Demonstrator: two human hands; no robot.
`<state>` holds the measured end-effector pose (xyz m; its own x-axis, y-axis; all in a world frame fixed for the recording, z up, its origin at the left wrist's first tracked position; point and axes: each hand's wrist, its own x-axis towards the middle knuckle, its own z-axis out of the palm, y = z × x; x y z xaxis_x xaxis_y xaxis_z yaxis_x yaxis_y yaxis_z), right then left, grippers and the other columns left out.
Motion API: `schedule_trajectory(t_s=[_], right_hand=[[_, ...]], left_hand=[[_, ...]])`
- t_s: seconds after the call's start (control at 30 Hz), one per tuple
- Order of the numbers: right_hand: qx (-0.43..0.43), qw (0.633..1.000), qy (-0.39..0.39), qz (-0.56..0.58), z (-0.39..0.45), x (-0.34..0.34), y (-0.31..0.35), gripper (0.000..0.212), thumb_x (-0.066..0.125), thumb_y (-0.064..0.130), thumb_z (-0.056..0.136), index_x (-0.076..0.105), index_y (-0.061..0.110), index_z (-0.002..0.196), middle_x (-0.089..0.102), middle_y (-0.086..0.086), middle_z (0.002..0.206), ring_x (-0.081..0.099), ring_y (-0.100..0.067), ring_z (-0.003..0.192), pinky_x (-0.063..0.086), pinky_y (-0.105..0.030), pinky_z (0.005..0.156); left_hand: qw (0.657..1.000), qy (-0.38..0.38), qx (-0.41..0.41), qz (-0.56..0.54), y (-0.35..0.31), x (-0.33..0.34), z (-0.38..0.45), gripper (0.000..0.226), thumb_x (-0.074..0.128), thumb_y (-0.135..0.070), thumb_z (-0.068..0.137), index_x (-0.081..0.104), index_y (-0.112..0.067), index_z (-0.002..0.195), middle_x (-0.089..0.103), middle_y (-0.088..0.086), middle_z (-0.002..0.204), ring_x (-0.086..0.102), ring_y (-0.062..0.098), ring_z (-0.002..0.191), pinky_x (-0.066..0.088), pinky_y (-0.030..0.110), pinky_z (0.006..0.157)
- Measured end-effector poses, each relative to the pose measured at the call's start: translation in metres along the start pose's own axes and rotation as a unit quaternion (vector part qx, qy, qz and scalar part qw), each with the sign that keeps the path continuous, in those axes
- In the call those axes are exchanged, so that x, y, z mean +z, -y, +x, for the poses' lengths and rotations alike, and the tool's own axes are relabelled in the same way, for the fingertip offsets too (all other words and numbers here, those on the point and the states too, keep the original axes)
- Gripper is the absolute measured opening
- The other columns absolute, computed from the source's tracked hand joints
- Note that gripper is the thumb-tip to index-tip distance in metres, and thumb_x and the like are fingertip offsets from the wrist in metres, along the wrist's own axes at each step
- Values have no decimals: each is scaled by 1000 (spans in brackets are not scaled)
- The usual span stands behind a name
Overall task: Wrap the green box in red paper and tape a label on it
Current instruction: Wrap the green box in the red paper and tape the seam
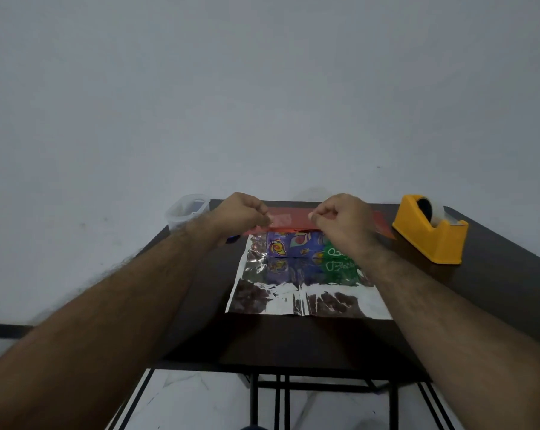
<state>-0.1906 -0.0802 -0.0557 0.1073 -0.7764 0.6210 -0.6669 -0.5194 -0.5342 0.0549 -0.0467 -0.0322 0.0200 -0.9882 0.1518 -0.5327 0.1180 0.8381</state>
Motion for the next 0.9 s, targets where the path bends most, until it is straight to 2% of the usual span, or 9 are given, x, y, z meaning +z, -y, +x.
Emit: schedule_trajectory(t_s=[0.07,0.1,0.17,0.33,0.47,0.57,0.67,0.8,0.9], right_hand=[[-40,997,44,-46,7,2,-3,9,83,37,87,84,28,86,71,13,92,63,-13,94,54,-36,88],[-56,995,61,-61,10,4,-4,10,83,39,86,84,29,88,71,13,94,63,-15,96,55,-38,89],[-73,989,91,-87,12,5,-1,14,85,44,84,84,31,90,71,14,95,61,-16,101,54,-38,89],[-86,984,96,-126,12,9,8,19,82,51,83,84,34,89,71,18,92,60,-11,98,53,-37,90],[-64,987,98,-114,11,10,8,16,81,50,84,83,34,87,62,25,78,54,2,80,52,-39,97],[-41,990,100,-92,10,12,6,13,77,45,86,82,33,82,61,28,74,52,10,74,53,-48,101],[-19,994,92,-59,9,13,6,21,72,43,86,81,29,75,65,27,71,57,8,75,53,-51,100],[-3,995,87,-46,9,12,11,39,75,60,85,79,26,66,67,19,63,59,3,67,56,-45,91],[4,992,102,-70,15,14,12,37,79,63,81,80,28,69,67,19,63,62,1,68,59,-38,83]], left_hand=[[1000,4,15,10,3,4,5,4,82,-16,89,80,-16,85,76,12,85,60,18,73,47,34,74],[1000,7,24,11,4,6,6,2,82,-17,89,81,-15,88,77,11,87,63,16,75,49,34,76],[999,9,36,18,4,9,9,6,85,-16,89,81,-12,91,78,3,84,67,9,75,53,30,74],[997,0,55,51,7,15,14,8,87,-11,86,81,-13,81,77,1,79,68,11,79,56,31,81],[993,-16,65,94,5,19,11,6,84,-10,87,80,-6,84,75,5,77,66,9,72,52,24,70],[992,-31,62,110,4,21,13,18,82,-7,87,73,-7,71,64,-5,63,58,2,58,47,19,61],[990,-36,59,121,2,23,13,36,80,-4,86,61,-12,58,50,-12,51,46,-2,46,42,16,51],[989,-46,50,134,2,26,13,39,80,-4,86,59,-16,55,49,-17,45,46,-3,43,40,14,47],[988,-53,39,138,1,28,12,34,80,-5,85,64,-13,57,50,-17,42,47,-3,41,40,16,47]])
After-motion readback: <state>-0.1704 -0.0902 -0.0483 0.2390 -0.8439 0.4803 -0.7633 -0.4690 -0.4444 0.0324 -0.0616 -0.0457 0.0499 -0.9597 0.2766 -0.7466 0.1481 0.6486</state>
